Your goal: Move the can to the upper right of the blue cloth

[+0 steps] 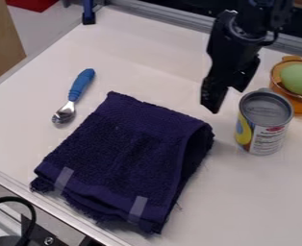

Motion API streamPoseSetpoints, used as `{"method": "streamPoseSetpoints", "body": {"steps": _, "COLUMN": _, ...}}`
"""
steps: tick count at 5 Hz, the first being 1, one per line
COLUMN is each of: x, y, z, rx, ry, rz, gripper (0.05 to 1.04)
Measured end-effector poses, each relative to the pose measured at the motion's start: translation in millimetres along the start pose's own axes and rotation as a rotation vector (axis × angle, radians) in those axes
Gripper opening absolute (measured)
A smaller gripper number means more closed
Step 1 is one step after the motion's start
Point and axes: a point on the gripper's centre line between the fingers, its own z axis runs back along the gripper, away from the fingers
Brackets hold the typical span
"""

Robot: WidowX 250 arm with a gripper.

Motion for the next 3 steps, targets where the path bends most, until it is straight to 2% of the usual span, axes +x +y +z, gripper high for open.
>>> {"method": "streamPoseSetpoints", "body": {"steps": 1, "x": 28.3, "y": 5.5, "z": 9.6, "rx": -0.054, "ry": -0.012, "rz": 0.035, "gripper": 0.999}}
{"method": "streamPoseSetpoints", "body": {"steps": 2, "x": 49.7, "y": 11.7, "z": 14.7, "rx": -0.047, "ry": 0.015, "rz": 0.036, "gripper": 0.999}}
{"method": "streamPoseSetpoints", "body": {"steps": 3, "x": 59.6, "y": 22.0, "z": 19.5, "rx": -0.067, "ry": 0.035, "rz": -0.206, "gripper": 0.999}}
